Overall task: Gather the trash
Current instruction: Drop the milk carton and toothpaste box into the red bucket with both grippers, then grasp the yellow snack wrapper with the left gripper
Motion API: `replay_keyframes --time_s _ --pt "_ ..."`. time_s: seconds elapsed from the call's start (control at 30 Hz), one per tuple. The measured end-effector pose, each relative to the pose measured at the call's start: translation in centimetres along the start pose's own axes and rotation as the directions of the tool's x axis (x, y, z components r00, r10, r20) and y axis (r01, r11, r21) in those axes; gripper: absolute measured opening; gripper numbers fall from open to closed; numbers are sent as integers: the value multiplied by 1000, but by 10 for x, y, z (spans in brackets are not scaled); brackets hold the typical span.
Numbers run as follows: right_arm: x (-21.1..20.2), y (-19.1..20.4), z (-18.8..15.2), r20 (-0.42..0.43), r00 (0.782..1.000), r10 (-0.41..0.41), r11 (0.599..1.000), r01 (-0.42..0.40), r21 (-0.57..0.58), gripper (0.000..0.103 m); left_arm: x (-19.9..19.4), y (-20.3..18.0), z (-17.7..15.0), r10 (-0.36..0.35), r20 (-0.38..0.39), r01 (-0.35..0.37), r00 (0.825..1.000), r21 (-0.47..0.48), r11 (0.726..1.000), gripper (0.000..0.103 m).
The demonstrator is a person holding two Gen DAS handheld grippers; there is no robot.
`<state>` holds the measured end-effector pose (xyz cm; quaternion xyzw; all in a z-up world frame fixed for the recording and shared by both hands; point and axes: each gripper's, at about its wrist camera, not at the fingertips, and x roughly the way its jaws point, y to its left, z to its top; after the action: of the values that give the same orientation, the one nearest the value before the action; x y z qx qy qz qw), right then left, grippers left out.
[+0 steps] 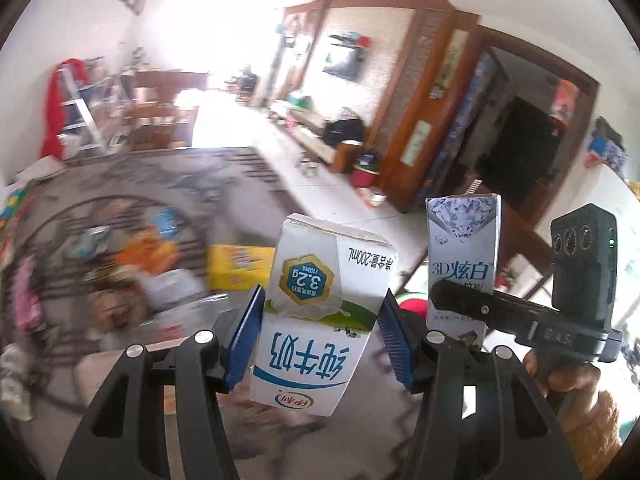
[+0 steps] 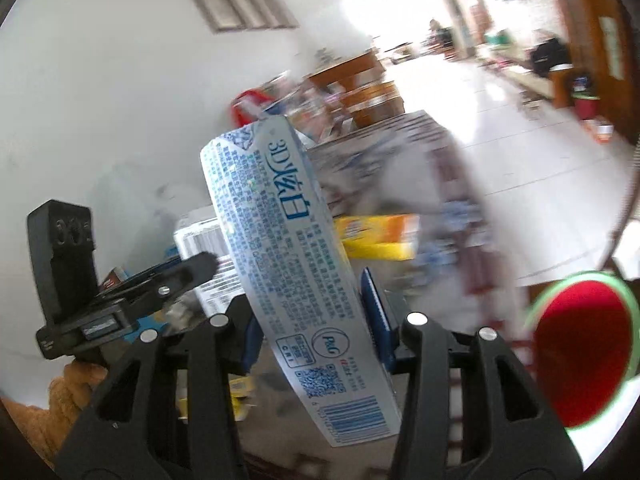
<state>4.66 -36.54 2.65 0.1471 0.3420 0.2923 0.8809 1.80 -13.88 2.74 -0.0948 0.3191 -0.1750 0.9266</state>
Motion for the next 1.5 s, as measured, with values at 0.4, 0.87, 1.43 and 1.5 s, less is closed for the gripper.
replay_keyframes --time_s 0.4,0.87,1.43,1.5 --pt "-42 -169 -59 16 933 -359 862 325 389 44 146 -139 0 -275 -194 297 942 95 950 54" --pt "-47 -207 -86 13 886 -463 793 408 454 52 198 -179 -27 -208 -273 266 939 196 944 73" --pt "-51 -76 -30 130 947 -293 932 253 259 64 69 -94 -33 -138 -166 159 976 125 979 79" --pt "-36 -56 -33 117 971 -207 955 174 241 66 50 -78 -39 -100 -159 122 982 130 984 80"
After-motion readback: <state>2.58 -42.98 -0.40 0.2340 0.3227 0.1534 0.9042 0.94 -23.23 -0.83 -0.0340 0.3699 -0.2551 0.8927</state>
